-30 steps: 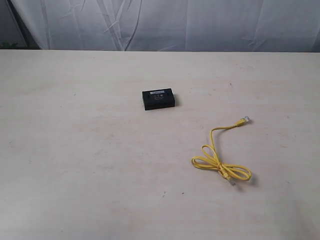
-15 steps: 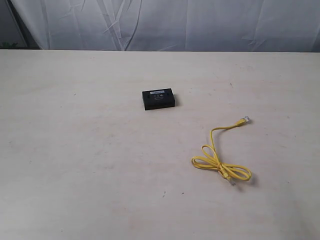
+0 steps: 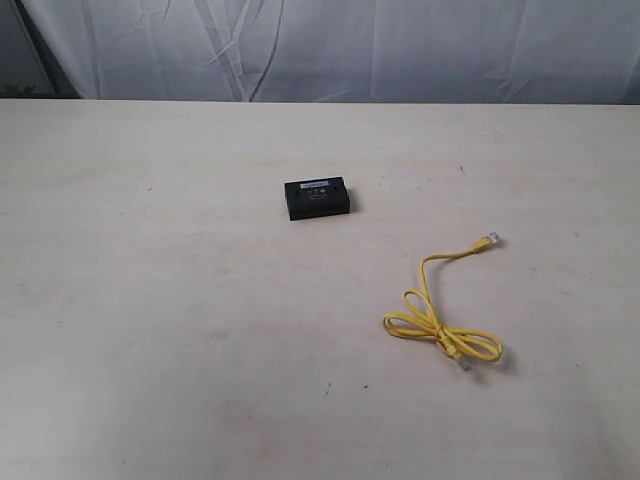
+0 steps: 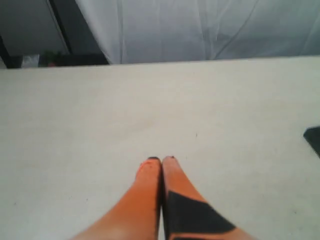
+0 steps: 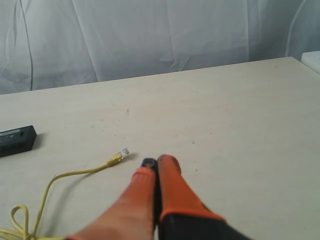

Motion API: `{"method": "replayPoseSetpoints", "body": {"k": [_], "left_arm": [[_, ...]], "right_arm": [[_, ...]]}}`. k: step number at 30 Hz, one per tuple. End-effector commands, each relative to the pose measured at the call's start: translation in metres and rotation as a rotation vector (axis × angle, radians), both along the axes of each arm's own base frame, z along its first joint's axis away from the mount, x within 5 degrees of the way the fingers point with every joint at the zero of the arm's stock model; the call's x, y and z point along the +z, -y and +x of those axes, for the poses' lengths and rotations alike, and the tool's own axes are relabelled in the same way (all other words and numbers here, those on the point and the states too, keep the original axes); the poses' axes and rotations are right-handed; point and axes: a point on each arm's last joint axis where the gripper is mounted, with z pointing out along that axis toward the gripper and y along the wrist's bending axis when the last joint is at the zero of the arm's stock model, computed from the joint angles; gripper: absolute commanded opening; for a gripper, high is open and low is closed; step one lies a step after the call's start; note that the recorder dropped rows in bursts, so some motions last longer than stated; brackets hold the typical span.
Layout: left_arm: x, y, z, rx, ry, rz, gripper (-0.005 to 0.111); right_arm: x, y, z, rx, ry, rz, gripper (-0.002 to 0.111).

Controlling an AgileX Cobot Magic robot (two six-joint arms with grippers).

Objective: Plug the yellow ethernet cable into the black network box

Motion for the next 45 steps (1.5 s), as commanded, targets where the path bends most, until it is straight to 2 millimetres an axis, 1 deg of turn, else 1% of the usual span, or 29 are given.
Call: {"method": "replayPoseSetpoints", "body": {"k": [1,7,8,13,16,22,25,26,27,28,29,30,31,32,35,38,40,45], "left_arm": [[0.001,0.005,0.028,-0.072,-0.15,0.008,0.0],[-0.003,0.017,0.061,-0.205,-0.214,-0.055,0.0],[-0.008,0.02,0.074,-0.223,-0.23,-0.082,0.0],[-0.022,0.025,0.103,-0.25,-0.318,-0.137,0.0],[-0.028,0.034,0.119,-0.285,-0.349,-0.126,0.0],[-0.037,0.06,0.149,-0.373,-0.397,-0.11,0.0],[-0.05,0.08,0.173,-0.454,-0.502,-0.113,0.0],[-0.053,0.084,0.179,-0.47,-0.527,-0.113,0.0],[-0.063,0.088,0.19,-0.487,-0.574,-0.136,0.0],[-0.066,0.09,0.197,-0.491,-0.59,-0.156,0.0],[-0.072,0.094,0.208,-0.5,-0.608,-0.188,0.0],[-0.075,0.098,0.215,-0.504,-0.609,-0.212,0.0],[-0.08,0.104,0.226,-0.516,-0.605,-0.231,0.0],[-0.083,0.111,0.234,-0.536,-0.594,-0.219,0.0],[-0.103,0.131,0.254,-0.599,-0.625,-0.196,0.0],[-0.12,0.145,0.273,-0.685,-0.643,-0.162,0.0],[-0.133,0.151,0.287,-0.724,-0.653,-0.158,0.0],[-0.148,0.157,0.31,-0.727,-0.611,-0.163,0.0]], "right_arm": [[0.0,0.0,0.0,-0.006,0.012,-0.005,-0.001],[0.0,0.0,0.0,-0.006,0.012,-0.005,-0.001],[0.0,0.0,0.0,-0.006,0.012,-0.005,-0.001],[0.0,0.0,0.0,-0.006,0.012,-0.005,-0.001],[0.0,0.0,0.0,-0.006,0.012,-0.005,-0.001],[0.0,0.0,0.0,-0.006,0.012,-0.005,-0.001],[0.0,0.0,0.0,-0.006,0.012,-0.005,-0.001],[0.0,0.0,0.0,-0.006,0.012,-0.005,-0.001],[0.0,0.0,0.0,-0.006,0.012,-0.005,-0.001],[0.0,0.0,0.0,-0.006,0.012,-0.005,-0.001],[0.0,0.0,0.0,-0.006,0.012,-0.005,-0.001],[0.0,0.0,0.0,-0.006,0.012,-0.005,-0.001],[0.0,0.0,0.0,-0.006,0.012,-0.005,-0.001],[0.0,0.0,0.0,-0.006,0.012,-0.005,-0.001],[0.0,0.0,0.0,-0.006,0.013,-0.003,-0.001],[0.0,0.0,0.0,-0.006,0.013,-0.003,-0.001],[0.0,0.0,0.0,-0.006,0.013,-0.003,-0.001],[0.0,0.0,0.0,-0.006,0.013,-0.003,-0.001]]}}
